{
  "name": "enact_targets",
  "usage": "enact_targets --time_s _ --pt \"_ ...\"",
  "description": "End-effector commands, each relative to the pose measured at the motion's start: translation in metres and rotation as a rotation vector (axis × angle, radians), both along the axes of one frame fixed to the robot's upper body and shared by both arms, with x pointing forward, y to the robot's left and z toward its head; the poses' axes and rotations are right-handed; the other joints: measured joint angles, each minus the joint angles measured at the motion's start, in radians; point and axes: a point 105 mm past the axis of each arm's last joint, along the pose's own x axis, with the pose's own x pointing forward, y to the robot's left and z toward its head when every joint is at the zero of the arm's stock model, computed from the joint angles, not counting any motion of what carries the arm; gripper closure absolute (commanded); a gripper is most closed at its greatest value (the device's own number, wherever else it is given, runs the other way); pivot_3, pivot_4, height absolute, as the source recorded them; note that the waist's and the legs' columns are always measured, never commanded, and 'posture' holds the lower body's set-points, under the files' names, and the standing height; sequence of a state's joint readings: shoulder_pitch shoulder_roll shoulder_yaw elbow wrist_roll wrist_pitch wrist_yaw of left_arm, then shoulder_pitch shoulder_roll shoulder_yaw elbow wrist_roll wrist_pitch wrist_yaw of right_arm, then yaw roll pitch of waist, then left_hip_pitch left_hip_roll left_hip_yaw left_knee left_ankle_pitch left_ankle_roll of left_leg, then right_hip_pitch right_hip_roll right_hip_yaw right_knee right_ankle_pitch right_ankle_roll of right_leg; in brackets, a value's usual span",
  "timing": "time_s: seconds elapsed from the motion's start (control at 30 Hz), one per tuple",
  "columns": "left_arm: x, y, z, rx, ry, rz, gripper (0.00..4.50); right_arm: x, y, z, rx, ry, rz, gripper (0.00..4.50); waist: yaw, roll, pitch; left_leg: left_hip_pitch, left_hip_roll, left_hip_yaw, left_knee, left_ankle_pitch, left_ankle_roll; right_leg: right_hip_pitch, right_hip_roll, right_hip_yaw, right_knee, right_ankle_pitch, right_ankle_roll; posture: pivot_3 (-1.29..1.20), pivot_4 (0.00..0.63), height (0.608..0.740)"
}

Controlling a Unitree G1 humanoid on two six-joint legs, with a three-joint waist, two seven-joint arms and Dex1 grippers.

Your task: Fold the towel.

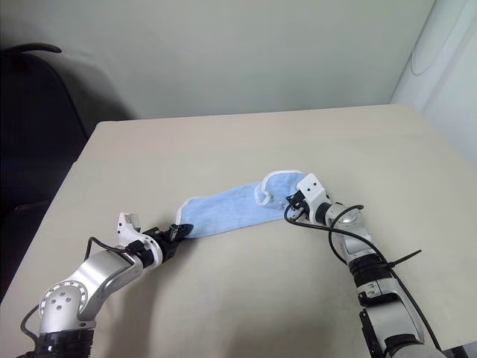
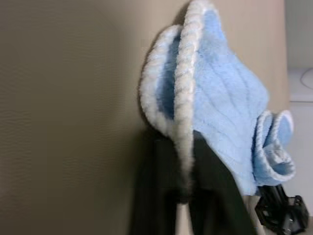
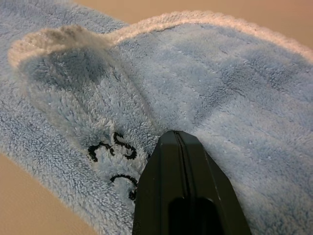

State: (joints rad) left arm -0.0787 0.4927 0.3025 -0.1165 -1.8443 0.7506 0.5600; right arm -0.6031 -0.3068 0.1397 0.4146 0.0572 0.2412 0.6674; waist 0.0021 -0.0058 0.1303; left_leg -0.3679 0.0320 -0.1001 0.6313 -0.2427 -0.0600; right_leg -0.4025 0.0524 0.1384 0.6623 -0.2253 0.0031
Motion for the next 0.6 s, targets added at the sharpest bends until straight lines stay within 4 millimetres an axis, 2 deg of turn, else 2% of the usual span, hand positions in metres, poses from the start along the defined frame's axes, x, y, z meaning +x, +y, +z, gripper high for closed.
enact_targets --time_s 0.03,0.2,0.3,0.47,0.53,0.6 --pt "-0.001 -0.003 0.028 0.064 -0.162 -0.051 4.46 0.0 0.0 0.021 0.061 -0.057 0.005 4.5 0.0 -0.003 0.005 0.0 0.0 0.0 0.0 0.0 0.0 0.0 0.0 0.0 0.0 0.0 0.0 0.0 0.15 0.735" --pt "-0.005 -0.022 0.084 0.188 -0.447 -0.226 4.46 -0.004 -0.01 0.046 0.132 -0.083 0.003 4.5 0.004 -0.008 0.008 -0.016 0.002 -0.001 0.004 0.001 -0.002 -0.013 0.003 -0.002 0.0 0.0 0.0 0.0 0.15 0.735" --pt "-0.004 -0.033 0.099 0.274 -0.512 -0.328 4.46 -0.017 -0.017 0.062 0.194 -0.065 0.049 4.5 0.007 -0.008 0.008 -0.018 0.002 0.0 0.008 0.001 -0.002 -0.014 0.003 -0.002 0.0 0.001 0.001 0.0 0.15 0.735" --pt "0.012 -0.052 0.12 0.406 -0.557 -0.478 4.46 -0.035 -0.039 0.088 0.25 -0.083 0.061 4.5 0.008 -0.009 0.009 -0.02 0.002 0.001 0.01 0.001 -0.003 -0.013 0.003 -0.002 -0.001 0.004 0.011 0.0 0.15 0.735" --pt "0.025 -0.077 0.134 0.459 -0.61 -0.586 4.46 -0.031 -0.057 0.097 0.261 -0.109 -0.018 4.5 0.01 -0.009 0.009 -0.02 0.001 0.0 0.012 0.001 -0.003 -0.013 0.002 -0.002 -0.001 0.004 0.012 0.0 0.15 0.735" --pt "0.038 -0.121 0.149 0.491 -0.691 -0.739 4.46 -0.022 -0.082 0.104 0.281 -0.149 -0.152 4.5 0.021 -0.011 0.01 -0.021 0.001 -0.002 0.015 0.0 -0.001 -0.012 0.002 -0.002 -0.002 0.005 0.014 0.0 0.15 0.735"
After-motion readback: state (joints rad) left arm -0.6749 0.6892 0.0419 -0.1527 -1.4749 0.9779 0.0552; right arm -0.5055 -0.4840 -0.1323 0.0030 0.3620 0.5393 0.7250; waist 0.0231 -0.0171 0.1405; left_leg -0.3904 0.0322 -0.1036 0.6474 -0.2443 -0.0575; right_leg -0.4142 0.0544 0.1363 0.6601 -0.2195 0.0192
